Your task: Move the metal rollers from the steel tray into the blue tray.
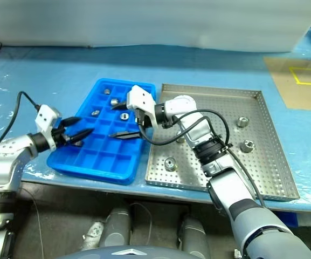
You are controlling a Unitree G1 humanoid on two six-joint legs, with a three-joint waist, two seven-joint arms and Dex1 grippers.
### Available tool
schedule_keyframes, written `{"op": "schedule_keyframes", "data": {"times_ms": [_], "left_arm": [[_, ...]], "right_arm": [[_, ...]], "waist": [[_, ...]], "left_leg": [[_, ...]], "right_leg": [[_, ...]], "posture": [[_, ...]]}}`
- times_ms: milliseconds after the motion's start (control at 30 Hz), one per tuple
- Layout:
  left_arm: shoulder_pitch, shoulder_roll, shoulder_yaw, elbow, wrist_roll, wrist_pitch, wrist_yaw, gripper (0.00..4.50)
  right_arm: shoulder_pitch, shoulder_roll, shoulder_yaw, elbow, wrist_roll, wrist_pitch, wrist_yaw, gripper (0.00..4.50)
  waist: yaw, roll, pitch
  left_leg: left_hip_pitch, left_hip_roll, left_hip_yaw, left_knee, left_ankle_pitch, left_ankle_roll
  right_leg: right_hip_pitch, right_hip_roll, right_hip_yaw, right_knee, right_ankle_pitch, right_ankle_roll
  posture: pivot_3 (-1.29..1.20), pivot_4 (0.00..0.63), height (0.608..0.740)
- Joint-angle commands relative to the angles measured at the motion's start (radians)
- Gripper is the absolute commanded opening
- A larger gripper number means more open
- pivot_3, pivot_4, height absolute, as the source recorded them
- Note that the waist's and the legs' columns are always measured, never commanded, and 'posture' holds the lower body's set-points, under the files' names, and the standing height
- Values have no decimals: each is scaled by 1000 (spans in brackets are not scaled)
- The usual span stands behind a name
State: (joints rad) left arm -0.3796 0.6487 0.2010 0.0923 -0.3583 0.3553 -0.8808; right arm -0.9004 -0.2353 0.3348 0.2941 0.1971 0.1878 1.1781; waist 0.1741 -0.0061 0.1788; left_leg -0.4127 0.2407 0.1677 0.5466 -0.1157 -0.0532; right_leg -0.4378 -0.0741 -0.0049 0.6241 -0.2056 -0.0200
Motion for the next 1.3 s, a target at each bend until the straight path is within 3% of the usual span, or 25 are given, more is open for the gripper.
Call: {"op": "schedule_keyframes", "data": {"times_ms": [33,333,467,800,1000,1300], "left_arm": [[-141,-28,-47,4,-16,-21,-23,3637],[-482,-185,-251,479,123,-255,-193,3637],[-598,-274,-329,743,203,-387,-295,3637],[-766,-473,-374,1078,325,-566,-377,3637],[-790,-484,-441,1148,457,-652,-342,3637],[-817,-434,-432,1198,517,-640,-293,3637]], "right_arm": [[6,-35,-45,-79,9,21,-20,4500],[146,-199,-132,-319,17,180,-134,4500],[275,-289,-208,-504,25,297,-216,4500],[555,-388,-371,-889,73,561,-407,4500],[622,-397,-405,-997,97,642,-484,4500],[643,-405,-395,-1014,109,650,-546,4500]], "waist": [[-3,0,0],[-73,-1,0],[-111,-1,0],[-193,-1,0],[-244,-1,0],[-290,-1,-1]], "left_leg": [[0,0,0,1,0,0],[0,-1,1,6,2,-2],[0,-1,1,6,1,-1],[4,-1,6,13,-5,10],[7,-2,8,16,-8,15],[4,-4,8,17,-12,20]], "right_leg": [[0,0,1,0,0,0],[2,1,4,-1,1,1],[2,1,5,-2,1,2],[8,1,11,-5,2,3],[14,1,13,-11,4,7],[14,0,13,-18,5,7]], "posture": [[38,150,740],[-283,150,740],[-427,150,740],[-710,150,740],[-777,150,740],[-778,150,740]]}}
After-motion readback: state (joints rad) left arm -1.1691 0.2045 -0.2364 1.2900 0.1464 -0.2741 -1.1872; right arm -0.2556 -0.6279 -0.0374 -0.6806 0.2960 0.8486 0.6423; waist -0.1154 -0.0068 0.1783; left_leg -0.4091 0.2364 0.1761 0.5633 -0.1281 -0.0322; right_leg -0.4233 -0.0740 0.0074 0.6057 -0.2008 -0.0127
